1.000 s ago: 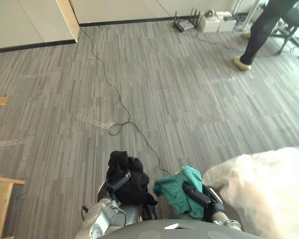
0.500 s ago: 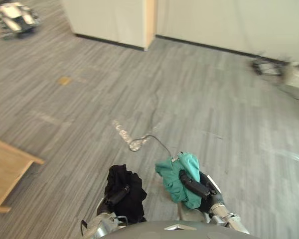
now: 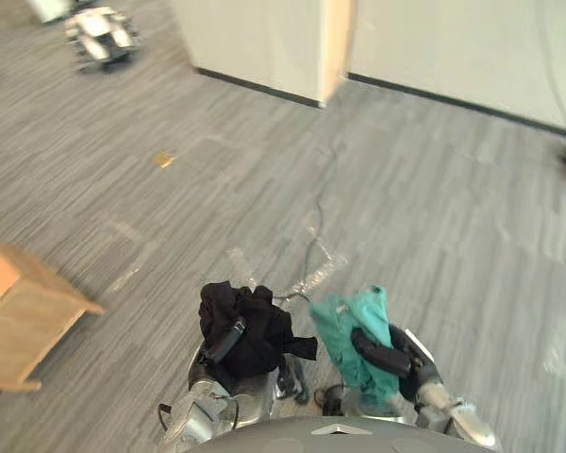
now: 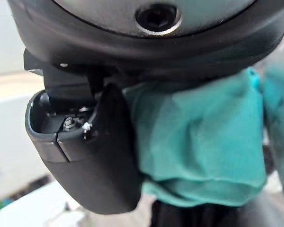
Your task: Tidy up the quilt and then pick up the clothes from the bed and put them into the laundry hamper
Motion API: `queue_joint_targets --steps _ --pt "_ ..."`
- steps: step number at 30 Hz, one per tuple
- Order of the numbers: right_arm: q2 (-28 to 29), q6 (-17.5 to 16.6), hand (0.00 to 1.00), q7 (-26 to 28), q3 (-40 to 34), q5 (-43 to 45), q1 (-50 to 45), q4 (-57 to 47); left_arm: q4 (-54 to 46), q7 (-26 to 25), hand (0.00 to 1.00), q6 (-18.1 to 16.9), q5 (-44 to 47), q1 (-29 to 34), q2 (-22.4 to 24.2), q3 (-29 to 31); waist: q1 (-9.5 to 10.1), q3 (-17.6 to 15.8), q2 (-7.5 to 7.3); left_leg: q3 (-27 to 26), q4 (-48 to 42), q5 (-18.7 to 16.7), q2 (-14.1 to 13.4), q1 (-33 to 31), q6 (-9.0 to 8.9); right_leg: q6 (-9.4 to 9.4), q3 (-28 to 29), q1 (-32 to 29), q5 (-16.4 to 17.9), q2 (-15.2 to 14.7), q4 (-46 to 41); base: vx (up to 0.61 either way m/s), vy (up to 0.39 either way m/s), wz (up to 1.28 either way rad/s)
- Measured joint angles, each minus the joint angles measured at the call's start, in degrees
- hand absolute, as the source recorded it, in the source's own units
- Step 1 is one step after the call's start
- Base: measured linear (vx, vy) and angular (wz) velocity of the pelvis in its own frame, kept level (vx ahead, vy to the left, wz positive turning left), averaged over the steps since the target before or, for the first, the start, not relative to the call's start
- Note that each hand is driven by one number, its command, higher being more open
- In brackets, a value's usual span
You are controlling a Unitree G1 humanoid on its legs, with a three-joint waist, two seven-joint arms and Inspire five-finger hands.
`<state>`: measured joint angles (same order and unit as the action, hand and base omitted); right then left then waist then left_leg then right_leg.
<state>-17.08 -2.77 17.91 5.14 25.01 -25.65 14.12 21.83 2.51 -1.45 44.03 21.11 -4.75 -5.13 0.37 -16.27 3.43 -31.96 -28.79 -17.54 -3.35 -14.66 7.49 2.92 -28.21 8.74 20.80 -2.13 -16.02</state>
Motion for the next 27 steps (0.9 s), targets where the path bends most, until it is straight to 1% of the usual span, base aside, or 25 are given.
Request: queue_joint_targets --steps 1,2,3,4,5,6,7,9,10,11,12,13,14,15,16,17,18,19,20,21,22,23,24,25,27 --pt "2.14 -0.04 0.0 -1.66 -0.03 0.12 1.34 2.82 -0.7 -0.17 0.0 -0.24 -2.56 0.35 -0.68 0.48 1.09 1.94 -2.72 -1.14 0.01 -0.12 1.26 -0.61 2.51 4.89 -2.91 -0.28 0.95 -2.22 -2.39 0.37 -0.038 0.92" --pt "2.33 -0.06 0.0 -2.07 0.05 0.13 1.84 3.05 -0.62 -0.36 0.0 -0.51 -3.47 0.44 -0.79 0.46 1.26 2.02 -3.18 -0.65 -0.02 -0.15 1.51 -0.49 2.56 6.29 -2.8 -1.83 1.45 -3.06 -5.01 0.57 -0.069 0.57" --pt "1.99 -0.62 0.0 -2.73 0.44 0.3 2.99 2.57 0.45 -1.21 0.0 -1.44 -6.72 0.58 -0.26 0.32 1.49 2.57 -2.92 1.29 3.2 0.1 1.75 1.38 1.07 3.12 1.42 -10.02 -0.42 -5.35 -23.57 0.5 -0.093 0.86" --pt "3.76 -1.05 0.0 -3.97 0.43 0.71 4.29 3.74 0.9 -3.13 0.0 -2.15 -9.49 -0.45 -1.21 0.12 -0.43 1.78 -5.28 4.01 5.7 2.68 4.77 3.92 3.46 -4.64 3.9 -16.06 -7.43 -10.37 -39.66 0.6 -0.134 1.23" --pt "4.58 -1.04 0.0 -4.69 0.34 0.9 4.17 4.02 1.24 -3.64 0.0 -1.81 -10.58 -0.64 -2.51 -0.31 -1.25 1.34 -6.24 5.88 6.2 2.54 6.01 5.41 3.7 -4.72 4.99 -18.0 -8.66 -12.48 -44.76 0.38 -0.128 1.74" --pt "5.11 -1.03 0.0 -5.07 0.88 0.98 3.27 4.0 2.34 -4.82 0.0 -2.14 -12.05 -0.62 -4.67 -2.1 -1.93 1.11 -6.69 9.87 7.24 1.6 6.97 8.51 3.37 -5.5 7.64 -19.72 -7.38 -12.62 -47.27 0.32 -0.135 1.37" --pt "5.29 -1.04 0.0 -5.17 1.24 0.99 2.59 3.74 2.98 -5.62 0.0 -2.01 -13.17 -0.39 -4.98 -2.5 -2.09 1.04 -6.55 11.93 8.15 1.5 7.12 10.21 3.01 -5.45 8.92 -20.34 -6.76 -11.81 -46.37 0.59 -0.214 1.66" --pt "6.83 -2.32 0.0 -6.63 1.01 2.77 -1.49 -0.06 3.11 -7.95 0.0 -1.19 -15.66 0.18 -5.38 -4.19 -4.05 1.49 -4.82 21.61 11.74 1.97 6.77 15.19 1.93 -2.78 16.38 -22.92 -4.49 -6.39 -32.56 0.71 -0.257 1.93" --pt "6.92 -2.72 0.0 -6.77 0.98 3.37 -2.44 -1.2 2.73 -7.98 0.0 -0.86 -15.67 0.19 -5.52 -4.77 -4.62 1.82 -4.66 24.16 12.66 2.03 6.75 15.85 1.84 -2.25 18.76 -24.04 -4.43 -5.22 -28.2 0.58 -0.252 1.99" --pt "6.95 -3.7 0.0 -6.8 0.94 3.72 -3.52 -2.59 2.19 -7.94 0.0 -0.65 -15.72 0.13 -5.81 -6.0 -5.26 1.95 -4.65 27.97 14.37 2.05 6.65 17.55 1.72 -0.65 23.73 -26.46 -5.55 -3.31 -19.91 0.58 -0.285 1.68" --pt "7.0 -4.29 0.0 -6.8 0.82 5.02 -3.78 -2.91 2.15 -7.78 0.0 -0.3 -16.17 -0.43 -5.99 -7.35 -5.39 1.88 -4.52 30.43 15.52 1.66 6.35 19.53 0.53 2.49 28.38 -28.56 -8.1 -2.07 -11.22 0.58 -0.301 1.47" --pt "7.05 -4.47 0.0 -6.79 0.62 5.28 -3.77 -2.92 1.95 -7.63 0.0 0.04 -16.71 -0.41 -6.0 -7.95 -5.41 1.75 -4.25 31.19 15.85 0.95 5.83 20.79 -0.92 3.15 30.1 -29.39 -10.29 -1.6 -6.87 0.6 -0.337 1.09" --pt "7.5 -4.89 0.0 -6.79 0.54 5.79 -3.66 -2.52 1.55 -7.08 0.0 0.45 -17.32 0.0 -6.22 -8.5 -5.21 1.74 -4.51 31.8 16.29 -0.47 5.48 23.47 -3.37 4.36 31.85 -31.18 -15.62 -1.89 0.39 0.62 -0.38 0.76" --pt "8.02 -5.57 0.0 -6.74 0.92 5.81 -3.61 -1.86 1.44 -6.61 0.0 0.69 -17.43 0.96 -6.63 -8.46 -4.77 1.88 -5.43 31.56 17.09 -1.79 5.73 27.3 -5.66 4.04 31.39 -32.79 -19.35 -2.83 3.78 0.64 -0.399 0.63" --pt "8.08 -5.8 0.0 -6.66 1.27 5.8 -3.55 -1.54 1.28 -6.54 0.0 0.73 -17.4 1.5 -6.92 -8.16 -4.68 2.05 -5.95 31.61 17.3 -2.62 5.77 29.56 -7.07 3.29 30.68 -33.14 -20.68 -3.06 4.79 0.66 -0.438 0.49" --pt "7.78 -6.32 0.0 -6.65 1.4 5.8 -3.3 -0.71 1.76 -6.45 0.0 1.08 -17.38 1.85 -7.01 -7.91 -4.91 2.55 -6.1 32.07 16.79 -3.94 4.88 33.85 -8.84 2.23 29.47 -32.87 -27.98 -2.49 1.79 0.66 -0.414 0.15" --pt "7.09 -6.36 0.0 -6.71 1.12 5.77 -2.15 -0.04 2.43 -6.47 0.0 1.39 -17.37 1.63 -5.82 -8.01 -4.5 2.72 -3.12 31.97 15.92 -3.86 2.51 35.47 -9.34 0.97 27.41 -33.02 -28.92 -0.92 -1.78 0.87 -0.524 -0.05" --pt "6.83 -6.54 0.0 -6.83 0.19 5.81 -1.4 -0.32 2.31 -6.02 0.0 1.39 -17.42 1.74 -5.11 -8.56 -4.66 4.02 -0.19 31.84 10.52 -0.99 -0.12 34.5 -11.19 -3.21 25.05 -33.72 -27.05 0.82 -7.32 0.71 -0.41 -0.24" --pt "6.84 -6.5 0.0 -6.94 0.22 5.8 -1.18 -0.38 2.34 -5.99 0.0 1.39 -17.44 1.68 -4.95 -8.63 -4.96 4.17 0.21 31.85 7.35 1.15 -0.37 33.36 -11.29 -4.4 24.56 -33.61 -25.27 1.05 -8.96 0.57 -0.345 -0.09" --pt "6.92 -6.48 0.0 -7.11 0.3 5.8 -1.13 -0.56 2.38 -5.9 0.0 1.39 -17.43 1.68 -4.61 -8.65 -5.44 4.63 0.58 31.86 1.82 5.51 -0.42 30.52 -11.39 -5.04 23.98 -33.18 -22.74 1.05 -10.25 0.56 -0.362 0.04" --pt "6.89 -6.21 0.0 -7.11 0.23 5.76 -1.24 -0.61 2.44 -5.55 0.0 1.4 -17.41 1.43 -4.04 -8.51 -5.51 4.65 0.67 31.18 -8.7 16.85 -1.38 25.16 -12.72 -5.72 24.22 -30.24 -20.01 1.4 -9.46 0.57 -0.353 0.1" --pt "6.83 -6.02 0.0 -7.11 -0.03 5.68 -1.47 -0.67 2.43 -5.3 0.0 1.4 -17.41 1.32 -3.82 -8.54 -5.59 4.43 0.6 30.55 -13.54 19.86 -2.89 22.64 -13.38 -6.05 24.01 -28.28 -19.54 1.86 -7.76 0.58 -0.342 0.13" --pt "6.91 -5.8 0.0 -7.17 -0.34 5.67 -1.74 -0.81 2.31 -4.79 0.0 1.37 -17.44 1.19 -3.64 -8.52 -5.57 4.39 1.41 29.33 -18.59 18.31 -4.52 20.1 -12.7 -6.38 23.63 -25.89 -19.34 2.66 -5.77 0.57 -0.307 0.2" --pt "7.17 -5.43 0.0 -7.2 -1.37 5.5 -2.83 -1.33 1.14 -3.43 0.0 1.06 -17.62 1.09 -3.7 -8.05 -5.08 3.94 1.47 26.74 -27.13 11.96 -6.39 15.2 -10.36 -7.71 23.32 -19.54 -18.48 3.88 -1.54 0.44 -0.243 0.18" --pt "6.74 -5.49 0.0 -6.92 -2.37 4.61 -3.47 -1.41 0.42 -1.78 0.0 0.25 -17.6 1.11 -3.66 -7.4 -4.15 3.42 0.55 25.44 -27.42 6.64 -4.92 10.32 -9.57 -10.29 23.32 -12.9 -16.65 4.17 2.59 0.52 -0.261 0.02"
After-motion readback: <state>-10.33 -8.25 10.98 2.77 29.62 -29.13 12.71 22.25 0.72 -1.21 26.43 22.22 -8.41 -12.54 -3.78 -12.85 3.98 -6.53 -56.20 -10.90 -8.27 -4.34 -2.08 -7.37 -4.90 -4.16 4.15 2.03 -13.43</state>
